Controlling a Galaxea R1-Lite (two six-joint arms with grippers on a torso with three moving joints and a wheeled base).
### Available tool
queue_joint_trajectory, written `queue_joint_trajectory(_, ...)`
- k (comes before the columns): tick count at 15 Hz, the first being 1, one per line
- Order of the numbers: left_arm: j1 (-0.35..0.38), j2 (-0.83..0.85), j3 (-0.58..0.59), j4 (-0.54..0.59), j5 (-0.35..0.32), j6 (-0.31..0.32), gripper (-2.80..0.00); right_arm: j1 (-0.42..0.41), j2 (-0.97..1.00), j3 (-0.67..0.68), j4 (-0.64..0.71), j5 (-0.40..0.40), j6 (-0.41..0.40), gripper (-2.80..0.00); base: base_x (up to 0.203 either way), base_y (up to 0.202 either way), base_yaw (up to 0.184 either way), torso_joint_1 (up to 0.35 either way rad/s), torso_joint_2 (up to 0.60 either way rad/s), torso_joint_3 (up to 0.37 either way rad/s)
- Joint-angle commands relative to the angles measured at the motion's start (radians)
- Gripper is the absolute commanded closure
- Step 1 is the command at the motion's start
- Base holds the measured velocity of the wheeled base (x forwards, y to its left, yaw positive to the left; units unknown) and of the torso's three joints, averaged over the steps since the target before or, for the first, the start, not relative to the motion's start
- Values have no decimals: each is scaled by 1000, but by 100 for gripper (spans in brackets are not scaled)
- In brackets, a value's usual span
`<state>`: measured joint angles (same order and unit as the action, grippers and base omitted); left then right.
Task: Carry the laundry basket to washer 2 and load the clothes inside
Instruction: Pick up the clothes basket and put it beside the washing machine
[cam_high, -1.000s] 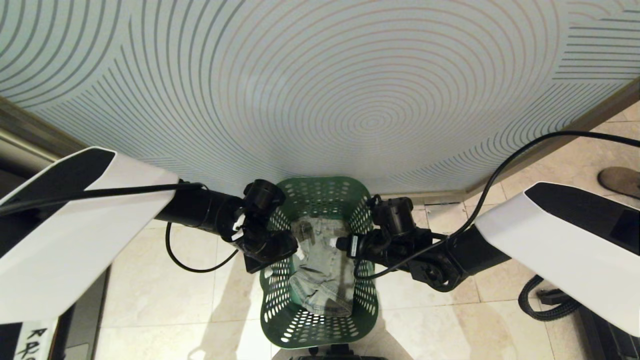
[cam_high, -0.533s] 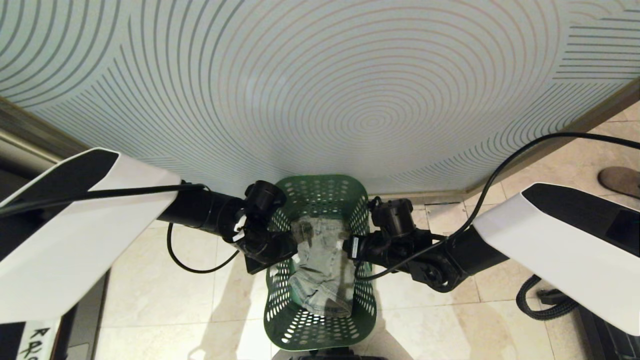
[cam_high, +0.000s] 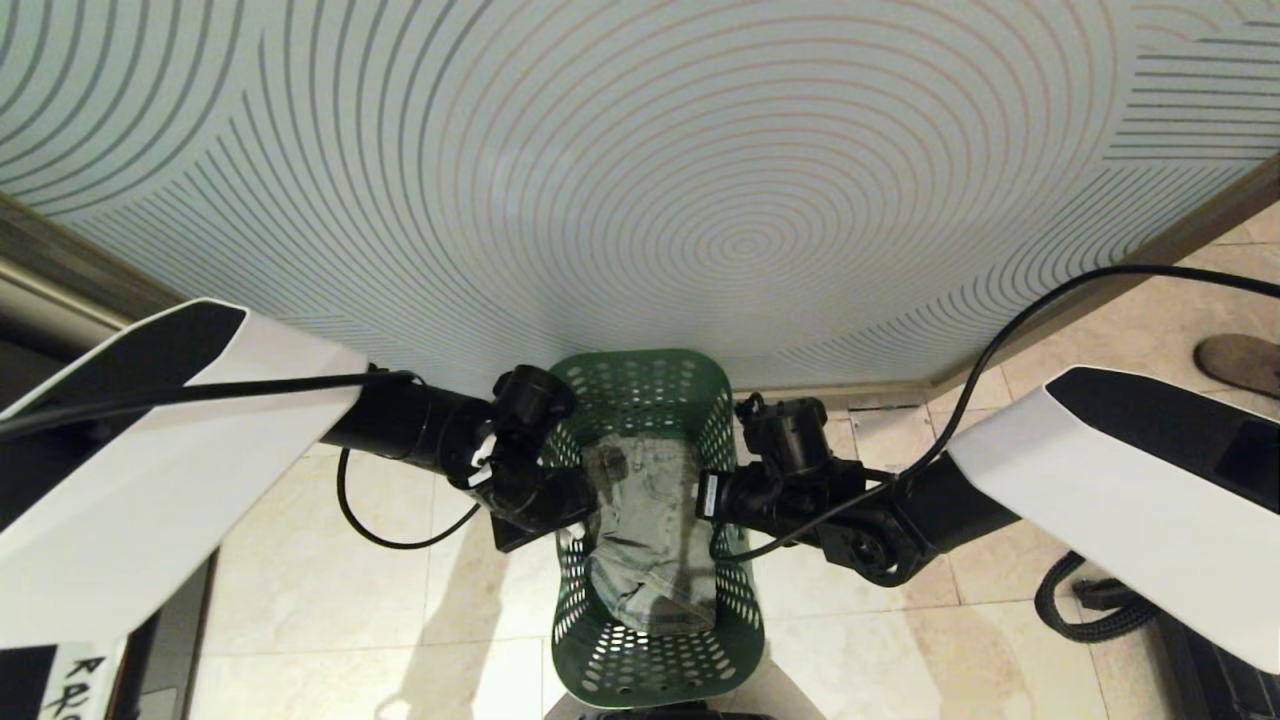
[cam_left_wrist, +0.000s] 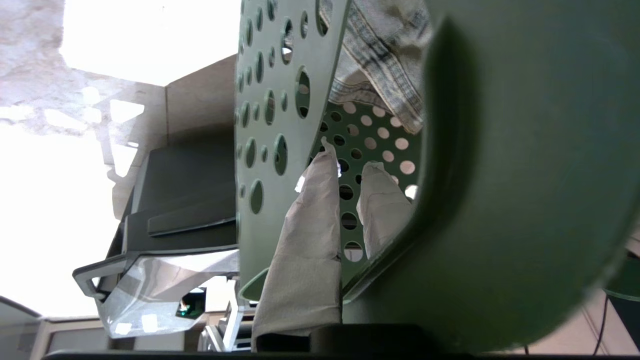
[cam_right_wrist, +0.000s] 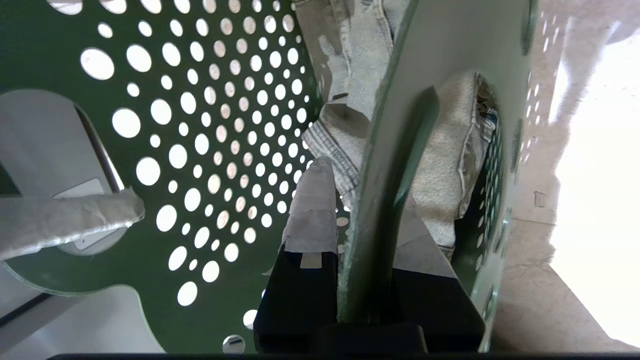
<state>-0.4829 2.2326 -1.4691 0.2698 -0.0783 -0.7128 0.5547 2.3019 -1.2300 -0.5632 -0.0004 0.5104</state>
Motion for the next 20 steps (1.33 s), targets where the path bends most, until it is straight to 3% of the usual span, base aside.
queue_joint_trajectory(1,-5,-6,3,5,-1,-5,0,1,0,5,-3,0,3,0,0,0,0,0,0,0)
queue_joint_trajectory(4,-11,-31,3,8,-25,-34,0,1,-7,20,-14,-8,8,0,0,0,0,0,0,0)
queue_joint_trajectory(8,-11,-76,2,47,-102,-90,0,4,-25,68,-147,-12,5,0,0,0,0,0,0,0)
queue_joint_trajectory(11,-11,-97,7,52,-133,-126,0,2,-59,84,-153,-13,14,0,0,0,0,0,0,0)
queue_joint_trajectory(15,-10,-153,33,55,-229,-199,0,5,-117,101,-152,-11,43,0,0,0,0,0,0,0)
queue_joint_trajectory(20,-10,-215,32,123,-298,-233,0,15,-211,136,-142,-12,43,0,0,0,0,0,0,0)
